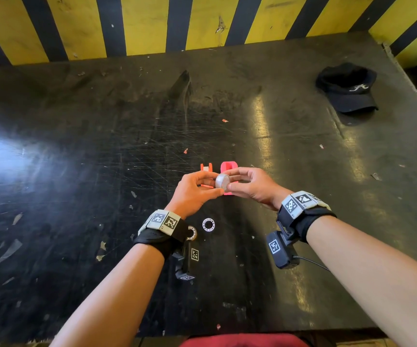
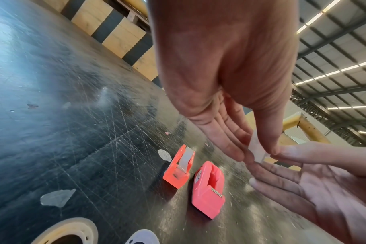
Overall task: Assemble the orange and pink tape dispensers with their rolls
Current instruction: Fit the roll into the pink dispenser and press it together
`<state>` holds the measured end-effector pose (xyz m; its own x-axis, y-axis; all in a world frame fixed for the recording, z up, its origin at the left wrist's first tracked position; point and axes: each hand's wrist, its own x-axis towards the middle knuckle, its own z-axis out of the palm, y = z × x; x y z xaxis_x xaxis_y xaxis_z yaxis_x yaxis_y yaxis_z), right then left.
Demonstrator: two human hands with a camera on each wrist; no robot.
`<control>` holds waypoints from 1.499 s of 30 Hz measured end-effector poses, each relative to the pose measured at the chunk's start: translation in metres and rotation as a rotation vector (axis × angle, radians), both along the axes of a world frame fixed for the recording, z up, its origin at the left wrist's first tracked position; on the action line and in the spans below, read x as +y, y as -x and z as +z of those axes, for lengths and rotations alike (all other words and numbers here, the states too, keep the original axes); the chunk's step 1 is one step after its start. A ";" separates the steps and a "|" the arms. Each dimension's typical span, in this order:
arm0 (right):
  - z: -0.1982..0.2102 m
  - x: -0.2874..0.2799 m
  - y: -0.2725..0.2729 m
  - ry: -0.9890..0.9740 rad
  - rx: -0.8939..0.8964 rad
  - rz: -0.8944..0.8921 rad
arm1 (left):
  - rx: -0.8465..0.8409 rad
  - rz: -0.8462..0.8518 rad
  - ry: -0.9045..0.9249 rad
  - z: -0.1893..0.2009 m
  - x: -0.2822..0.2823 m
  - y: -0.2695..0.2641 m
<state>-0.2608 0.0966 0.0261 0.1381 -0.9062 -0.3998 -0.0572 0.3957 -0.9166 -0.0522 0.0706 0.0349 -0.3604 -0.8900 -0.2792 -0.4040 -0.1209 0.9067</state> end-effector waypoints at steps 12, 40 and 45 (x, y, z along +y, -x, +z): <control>-0.008 -0.003 0.003 -0.076 -0.118 -0.031 | 0.026 -0.019 0.026 0.008 0.000 0.000; -0.066 -0.066 0.012 0.012 0.995 0.477 | -0.160 -0.125 0.125 -0.013 -0.044 -0.006; -0.073 -0.060 0.010 0.079 1.000 0.372 | -0.233 -0.176 0.163 -0.015 -0.047 -0.007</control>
